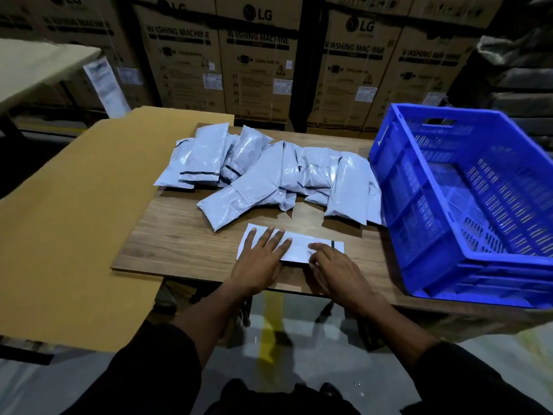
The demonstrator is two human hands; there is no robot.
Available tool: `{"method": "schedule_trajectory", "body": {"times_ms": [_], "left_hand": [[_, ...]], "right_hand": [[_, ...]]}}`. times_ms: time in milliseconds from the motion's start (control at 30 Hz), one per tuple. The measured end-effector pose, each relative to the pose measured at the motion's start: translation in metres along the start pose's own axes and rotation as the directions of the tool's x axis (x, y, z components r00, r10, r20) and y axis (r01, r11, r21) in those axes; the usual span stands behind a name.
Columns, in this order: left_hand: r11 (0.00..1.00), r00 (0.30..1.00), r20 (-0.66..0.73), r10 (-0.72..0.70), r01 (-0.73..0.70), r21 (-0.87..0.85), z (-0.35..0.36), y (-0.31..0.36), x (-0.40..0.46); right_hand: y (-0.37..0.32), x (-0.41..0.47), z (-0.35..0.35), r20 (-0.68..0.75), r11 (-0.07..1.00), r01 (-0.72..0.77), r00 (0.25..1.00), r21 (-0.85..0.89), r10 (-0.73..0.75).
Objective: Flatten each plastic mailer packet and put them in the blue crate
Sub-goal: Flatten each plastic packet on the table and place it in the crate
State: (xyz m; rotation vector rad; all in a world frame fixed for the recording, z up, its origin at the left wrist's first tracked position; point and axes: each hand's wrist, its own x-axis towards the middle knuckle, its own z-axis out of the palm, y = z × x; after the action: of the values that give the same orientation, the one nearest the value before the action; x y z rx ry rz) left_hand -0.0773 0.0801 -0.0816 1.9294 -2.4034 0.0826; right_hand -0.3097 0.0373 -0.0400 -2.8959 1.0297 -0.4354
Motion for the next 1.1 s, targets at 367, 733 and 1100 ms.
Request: {"method": "schedule_trajectory", "body": {"times_ms": [367,733,1100], "left_hand": [[0.999,1.0,-0.02,0.014,-0.015,-0.03,-0.038,0.0,0.02],[0.907,0.949,0.049,-0.313,0.314,-0.281,0.0,0.08,0.036],[0.928,0.94,0.121,-0.318,0.335,-0.163,0.013,0.125,0.083]], "right_hand": [[-0.002,0.023,-0.037,0.491,0.936,0.265,0.862,-0.231,-0.123],[0.081,0.039,-0.139,-0.219,1.0,-0.013,0.976,-0.023,0.007],[0.225,0.005,-0.246,-0.474,0.897,-0.433,0.81,-0.089,0.344]]}}
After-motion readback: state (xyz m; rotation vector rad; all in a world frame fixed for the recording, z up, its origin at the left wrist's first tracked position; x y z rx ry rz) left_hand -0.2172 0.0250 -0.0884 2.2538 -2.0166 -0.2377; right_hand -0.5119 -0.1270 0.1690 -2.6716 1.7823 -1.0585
